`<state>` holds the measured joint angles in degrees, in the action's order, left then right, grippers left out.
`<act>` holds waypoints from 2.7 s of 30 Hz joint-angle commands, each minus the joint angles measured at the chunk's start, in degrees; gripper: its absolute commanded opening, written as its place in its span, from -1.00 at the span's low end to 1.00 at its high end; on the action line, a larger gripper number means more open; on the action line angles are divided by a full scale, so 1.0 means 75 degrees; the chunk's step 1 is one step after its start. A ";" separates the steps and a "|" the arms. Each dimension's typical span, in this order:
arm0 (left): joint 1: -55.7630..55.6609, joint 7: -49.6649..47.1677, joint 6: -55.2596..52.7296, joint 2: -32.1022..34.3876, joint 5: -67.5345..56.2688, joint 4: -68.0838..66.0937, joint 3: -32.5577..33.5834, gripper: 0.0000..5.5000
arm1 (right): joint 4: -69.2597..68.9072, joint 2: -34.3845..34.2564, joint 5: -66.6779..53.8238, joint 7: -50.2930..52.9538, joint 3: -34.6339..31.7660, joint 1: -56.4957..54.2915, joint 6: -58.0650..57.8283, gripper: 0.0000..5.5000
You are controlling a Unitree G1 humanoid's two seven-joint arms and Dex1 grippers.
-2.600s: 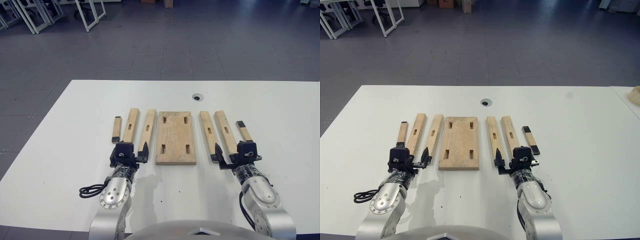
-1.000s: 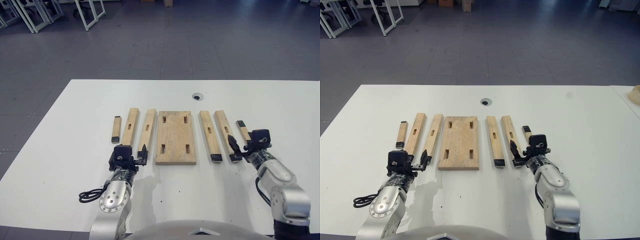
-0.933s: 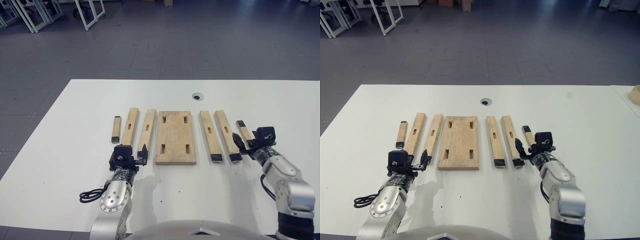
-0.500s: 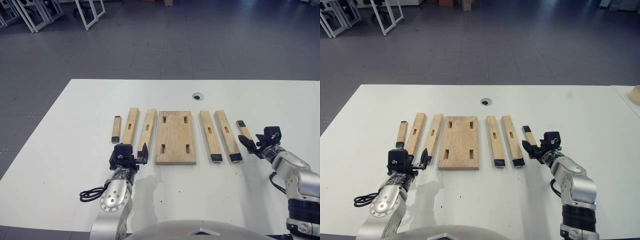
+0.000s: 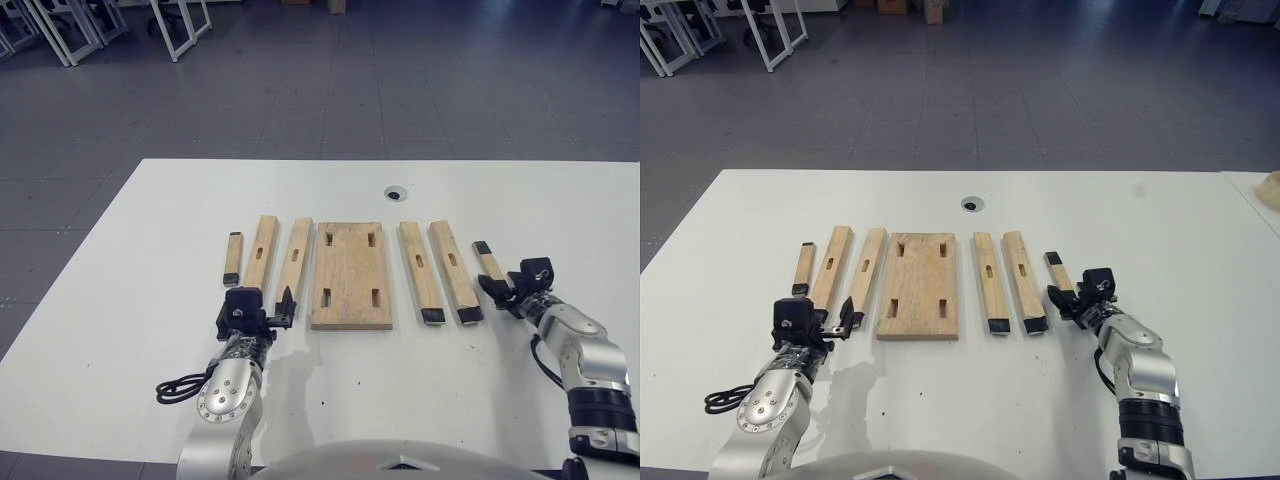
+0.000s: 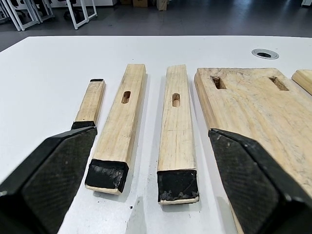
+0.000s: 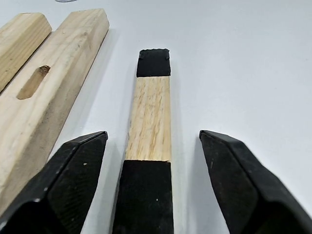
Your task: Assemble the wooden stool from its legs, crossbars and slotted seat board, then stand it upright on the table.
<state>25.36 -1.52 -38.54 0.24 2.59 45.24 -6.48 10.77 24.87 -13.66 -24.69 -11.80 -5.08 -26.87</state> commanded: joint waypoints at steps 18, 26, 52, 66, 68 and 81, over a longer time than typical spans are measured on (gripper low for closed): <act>-0.2585 0.1410 -0.0932 0.0812 -0.1332 -0.0632 0.0966 0.53 | -0.0487 0.0554 0.0707 0.1135 -0.0378 -0.0498 0.0934 -0.54; -0.6126 0.2749 -0.4178 -0.0277 -0.7237 -0.2747 0.3836 0.53 | -0.3797 -0.0637 0.1062 0.0761 0.2150 -0.0317 0.1312 -0.54; -0.6294 0.0377 -0.4135 0.0159 -1.1447 -0.5592 0.4177 0.01 | -0.5109 -0.1590 0.1676 0.0721 0.4330 0.0416 0.0871 -0.54; -0.6029 0.0014 -0.3467 0.0481 -1.1830 -0.5505 0.3421 -0.78 | -0.5000 -0.1591 0.1716 0.0635 0.4274 0.0351 0.0921 -0.54; -0.6046 0.0101 -0.3437 0.0601 -1.1827 -0.5516 0.3351 -0.79 | -0.4998 -0.1649 0.1507 0.0552 0.4186 0.0372 0.0918 -0.43; -0.5947 0.0967 -0.2047 0.2457 -0.9130 -0.4803 0.3052 -0.84 | -0.5460 -0.1413 0.0910 0.0417 0.3612 0.0738 0.0360 0.41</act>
<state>-19.87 4.09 -56.07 14.10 -70.84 6.41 16.18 -29.42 13.74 -6.94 -22.56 17.11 -0.53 -23.16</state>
